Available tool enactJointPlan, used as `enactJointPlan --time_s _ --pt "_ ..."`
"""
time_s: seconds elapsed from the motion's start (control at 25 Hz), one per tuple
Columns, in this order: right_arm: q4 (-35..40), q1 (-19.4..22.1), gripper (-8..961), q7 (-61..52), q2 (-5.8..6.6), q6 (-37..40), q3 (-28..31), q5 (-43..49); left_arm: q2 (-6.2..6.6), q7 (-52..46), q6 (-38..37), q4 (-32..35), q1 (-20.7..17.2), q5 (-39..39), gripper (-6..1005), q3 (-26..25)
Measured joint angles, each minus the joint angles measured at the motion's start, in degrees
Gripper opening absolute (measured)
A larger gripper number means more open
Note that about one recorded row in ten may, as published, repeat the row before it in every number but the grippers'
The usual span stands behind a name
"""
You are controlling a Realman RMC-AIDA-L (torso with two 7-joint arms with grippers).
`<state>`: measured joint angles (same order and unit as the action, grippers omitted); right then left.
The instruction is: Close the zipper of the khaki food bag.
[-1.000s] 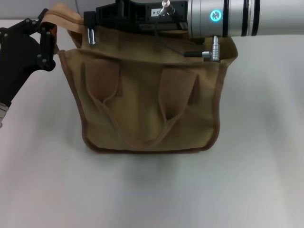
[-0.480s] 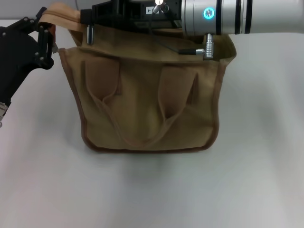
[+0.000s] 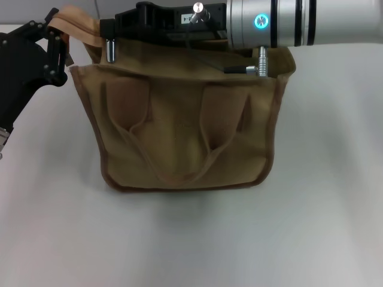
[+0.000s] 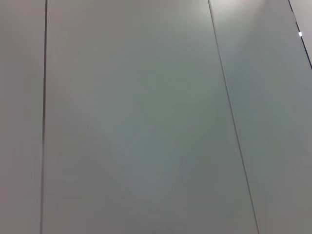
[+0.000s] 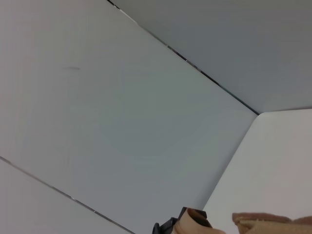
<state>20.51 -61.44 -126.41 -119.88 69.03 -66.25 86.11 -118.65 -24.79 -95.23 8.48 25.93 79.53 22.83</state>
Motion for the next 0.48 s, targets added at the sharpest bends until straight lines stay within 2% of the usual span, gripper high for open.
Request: enactJointPlan --time_s 0.2,0.48 --pt "0.3 1.2 99 1.4 -0.01 0.0 0.3 -0.2 -0.01 0.0 1.2 0.0 -0.2 -0.7 18 -0.1" --pt "2.8 4.9 83 3.1 -0.01 0.7 0.2 -2.4 0.04 0.0 3.2 0.0 -0.8 -2.4 19 -0.2"
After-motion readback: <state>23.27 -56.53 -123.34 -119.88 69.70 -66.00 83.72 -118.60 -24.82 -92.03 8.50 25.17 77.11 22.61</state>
